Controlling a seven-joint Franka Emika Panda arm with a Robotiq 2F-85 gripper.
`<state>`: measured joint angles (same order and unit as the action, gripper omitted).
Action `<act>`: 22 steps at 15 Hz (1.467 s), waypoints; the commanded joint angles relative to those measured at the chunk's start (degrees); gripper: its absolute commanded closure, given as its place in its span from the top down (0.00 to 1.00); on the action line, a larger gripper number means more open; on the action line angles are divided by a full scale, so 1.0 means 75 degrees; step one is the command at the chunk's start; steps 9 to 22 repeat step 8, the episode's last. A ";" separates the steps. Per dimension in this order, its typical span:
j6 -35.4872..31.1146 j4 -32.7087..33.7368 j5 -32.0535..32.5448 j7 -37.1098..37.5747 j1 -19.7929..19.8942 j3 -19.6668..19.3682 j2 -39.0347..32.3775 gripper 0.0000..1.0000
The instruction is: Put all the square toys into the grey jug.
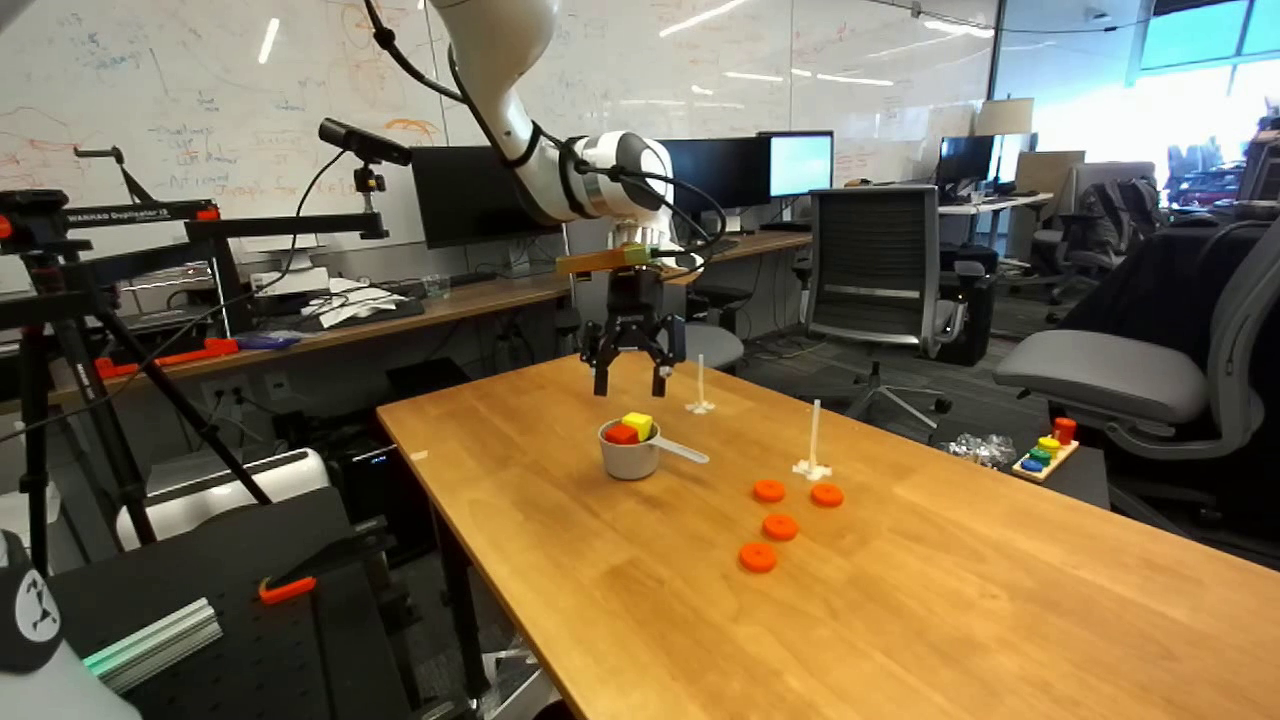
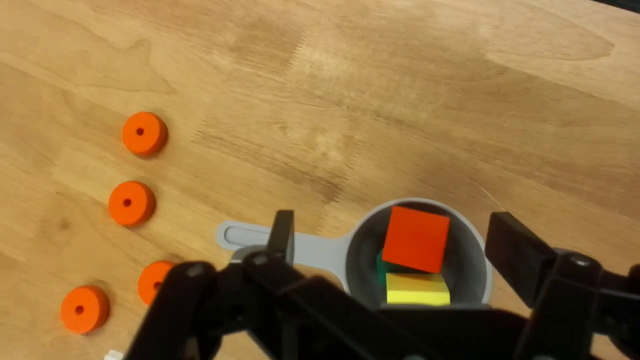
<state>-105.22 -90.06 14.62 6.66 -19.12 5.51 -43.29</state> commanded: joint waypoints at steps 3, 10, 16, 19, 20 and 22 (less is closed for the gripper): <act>-0.0049 -0.0184 0.0045 -0.0031 0.0041 0.0010 0.0077 1.00; 0.0064 -0.0284 0.0102 0.0148 0.0021 -0.0023 -0.0092 1.00; 0.0064 -0.0284 0.0102 0.0148 0.0021 -0.0023 -0.0092 1.00; 0.0064 -0.0284 0.0102 0.0148 0.0021 -0.0023 -0.0092 1.00; 0.0064 -0.0284 0.0102 0.0148 0.0021 -0.0023 -0.0092 1.00; 0.0064 -0.0284 0.0102 0.0148 0.0021 -0.0023 -0.0092 1.00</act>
